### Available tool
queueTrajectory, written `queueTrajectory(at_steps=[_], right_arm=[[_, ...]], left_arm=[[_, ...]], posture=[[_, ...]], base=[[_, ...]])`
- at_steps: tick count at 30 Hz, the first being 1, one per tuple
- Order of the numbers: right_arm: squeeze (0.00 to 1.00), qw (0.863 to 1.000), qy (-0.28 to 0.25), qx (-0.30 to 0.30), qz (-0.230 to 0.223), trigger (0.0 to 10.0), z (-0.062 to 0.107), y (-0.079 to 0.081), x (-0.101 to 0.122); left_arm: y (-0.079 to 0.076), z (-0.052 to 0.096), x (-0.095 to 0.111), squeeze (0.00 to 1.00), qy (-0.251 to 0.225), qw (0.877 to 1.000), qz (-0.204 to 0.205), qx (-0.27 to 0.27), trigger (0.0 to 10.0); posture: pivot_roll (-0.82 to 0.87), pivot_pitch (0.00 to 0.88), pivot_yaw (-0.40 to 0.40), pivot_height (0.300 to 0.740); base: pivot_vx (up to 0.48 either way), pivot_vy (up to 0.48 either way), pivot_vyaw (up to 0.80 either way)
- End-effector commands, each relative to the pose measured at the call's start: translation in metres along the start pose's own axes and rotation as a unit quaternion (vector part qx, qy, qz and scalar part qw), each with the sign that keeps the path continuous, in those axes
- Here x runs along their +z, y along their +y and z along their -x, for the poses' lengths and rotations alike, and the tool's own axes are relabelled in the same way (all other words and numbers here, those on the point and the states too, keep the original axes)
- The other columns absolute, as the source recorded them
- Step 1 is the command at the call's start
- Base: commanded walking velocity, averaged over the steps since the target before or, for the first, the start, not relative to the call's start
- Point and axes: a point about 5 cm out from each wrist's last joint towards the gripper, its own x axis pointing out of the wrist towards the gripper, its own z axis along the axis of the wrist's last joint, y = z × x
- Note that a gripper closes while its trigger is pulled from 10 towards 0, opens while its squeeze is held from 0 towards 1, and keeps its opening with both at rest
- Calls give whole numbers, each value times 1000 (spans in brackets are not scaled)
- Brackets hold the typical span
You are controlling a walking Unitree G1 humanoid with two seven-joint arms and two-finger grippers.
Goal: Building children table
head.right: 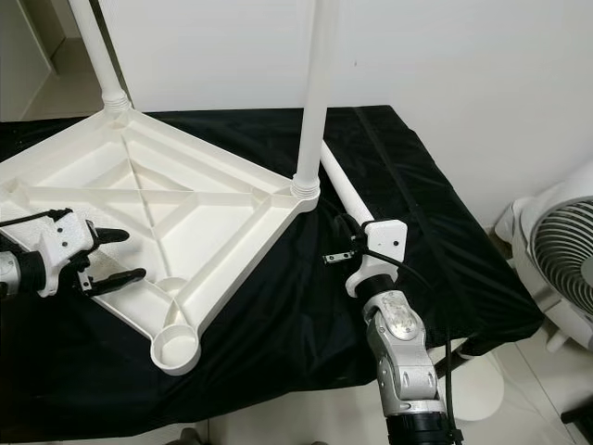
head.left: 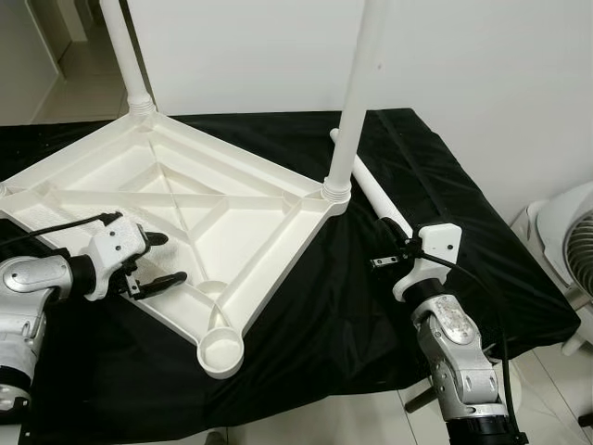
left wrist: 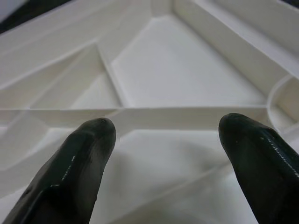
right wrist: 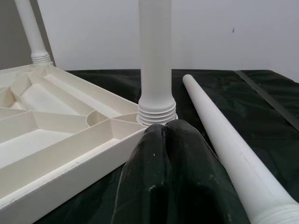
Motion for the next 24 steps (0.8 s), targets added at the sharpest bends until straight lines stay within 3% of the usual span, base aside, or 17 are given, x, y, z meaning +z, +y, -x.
queueTrajectory(at_steps=[1, 5, 16, 24], right_arm=[[0, 1000, 5, -3, 1, 10000, 2, -1, -3], [0, 1000, 6, -4, 0, 10000, 3, 0, -5], [0, 1000, 6, -2, 4, 10000, 2, -2, -5], [0, 1000, 3, 7, 5, 10000, -1, 2, -5]], left_arm=[[0, 1, 2, 0, -11, 1000, 12, -26, 10000], [-13, 0, -2, 0, 12, 995, -19, -92, 10000], [-21, 4, -8, 0, 58, 984, -70, -152, 10000], [-30, 7, -18, 0, 107, 966, -111, -209, 10000]], posture=[[81, 20, 8, 740], [80, 24, 12, 740], [87, 20, 5, 740], [94, 9, 6, 740]], base=[[0, 0, 0], [0, 0, 0], [0, 0, 0], [0, 0, 0]])
